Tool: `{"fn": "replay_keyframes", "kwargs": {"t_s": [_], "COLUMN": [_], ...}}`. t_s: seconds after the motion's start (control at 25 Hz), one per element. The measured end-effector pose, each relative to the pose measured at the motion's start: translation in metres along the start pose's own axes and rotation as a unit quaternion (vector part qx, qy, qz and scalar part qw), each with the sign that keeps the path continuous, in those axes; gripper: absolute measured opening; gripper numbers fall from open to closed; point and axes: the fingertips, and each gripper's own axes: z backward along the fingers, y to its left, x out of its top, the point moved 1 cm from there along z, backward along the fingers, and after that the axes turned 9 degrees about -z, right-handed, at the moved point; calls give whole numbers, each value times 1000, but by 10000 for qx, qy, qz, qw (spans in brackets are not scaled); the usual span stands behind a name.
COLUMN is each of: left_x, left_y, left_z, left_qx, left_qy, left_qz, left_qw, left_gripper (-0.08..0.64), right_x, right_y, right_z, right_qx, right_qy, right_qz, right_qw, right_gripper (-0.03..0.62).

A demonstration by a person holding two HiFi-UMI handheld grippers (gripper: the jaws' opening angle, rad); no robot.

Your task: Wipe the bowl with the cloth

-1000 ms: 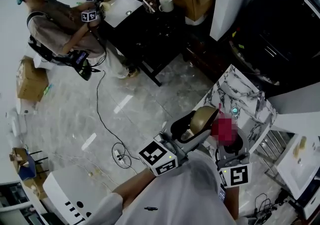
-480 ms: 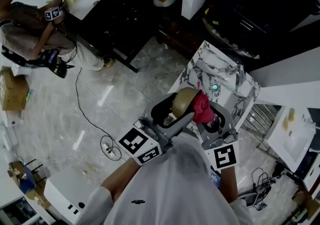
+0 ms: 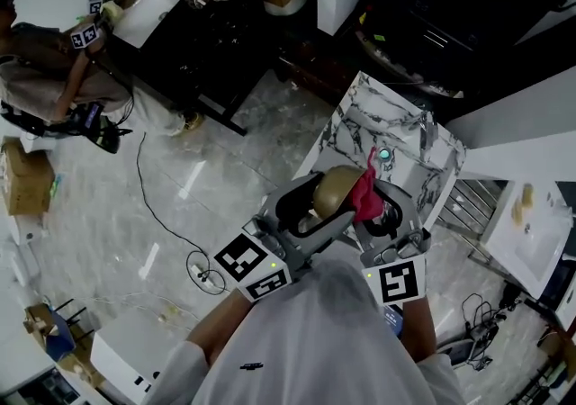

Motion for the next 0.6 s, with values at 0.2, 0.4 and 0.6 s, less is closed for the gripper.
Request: {"fn": "replay_keyframes", "kwargs": {"t_s": [0.2,0.4,0.6], "left_x": [5,6,0], "left_y": [3,3,-9], "left_z": [-4,-1,-3], "left_qx": [27,-10,-249], "left_qy": [-73,-172,-38], "left_qz": [-105,33,110], "left_qw": [9999,9998,9996], "left_gripper": [293,290,288], "right_x": [-2,4,14], "right_y": [18,30,36], "right_z": [-6,-1,3], "right_qx": [132,334,520], "right_qy": [84,-41,-365], "right_qz": [266,331,406], "right_qw": [9995,9989,9972], "right_gripper": [160,160,160]}}
